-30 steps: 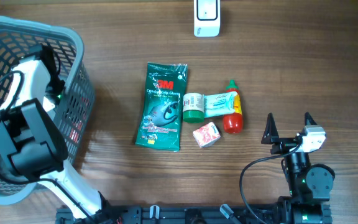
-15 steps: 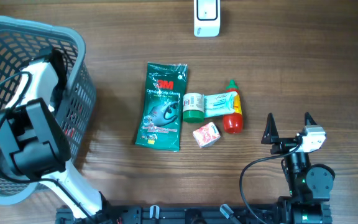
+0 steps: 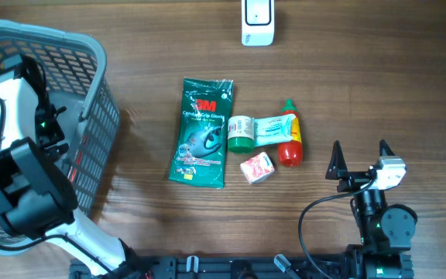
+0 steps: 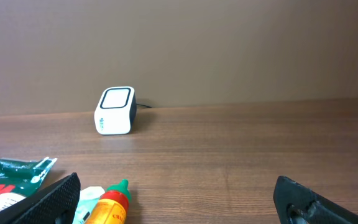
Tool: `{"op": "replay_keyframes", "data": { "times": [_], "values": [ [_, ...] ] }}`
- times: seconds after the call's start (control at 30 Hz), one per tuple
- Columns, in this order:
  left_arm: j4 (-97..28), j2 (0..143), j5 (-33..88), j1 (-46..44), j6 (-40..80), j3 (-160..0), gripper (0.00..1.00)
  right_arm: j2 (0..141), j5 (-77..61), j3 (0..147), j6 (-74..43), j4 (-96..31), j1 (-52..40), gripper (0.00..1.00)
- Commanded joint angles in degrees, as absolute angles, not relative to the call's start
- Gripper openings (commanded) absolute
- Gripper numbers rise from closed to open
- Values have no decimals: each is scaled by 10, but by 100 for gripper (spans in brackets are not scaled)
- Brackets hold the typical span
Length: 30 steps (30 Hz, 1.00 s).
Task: Scan the item barcode
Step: 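Move the left gripper back into the basket toward the Nescafe stick, then grasp the red Nescafe stick with the left gripper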
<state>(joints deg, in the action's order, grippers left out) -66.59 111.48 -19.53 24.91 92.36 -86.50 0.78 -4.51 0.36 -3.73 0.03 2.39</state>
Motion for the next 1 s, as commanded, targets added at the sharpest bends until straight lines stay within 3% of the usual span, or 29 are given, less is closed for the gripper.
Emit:
{"op": "replay_keyframes", "data": {
  "times": [0.0,0.37,0.5,0.57,0.7,0.77,0.97],
  "values": [
    [-713,1104,-75,247,899,-866,100,4,-52,3,-30,3,24,100],
    [-679,1104,-101,235,1070,-721,100,4,-52,3,-30,3,24,100],
    [-611,1104,-101,235,1070,-658,82,4,-52,3,-30,3,24,100],
    [-587,1104,-101,235,1070,-632,57,4,-52,3,-30,3,24,100],
    [-576,1104,-101,235,1070,-613,25,4,-52,3,-30,3,24,100],
    [-576,1103,-103,235,1069,-614,4,4,-52,3,-30,3,24,100],
    [-609,1075,-161,237,1009,-667,4,4,-52,3,-30,3,24,100]
  ]
}}
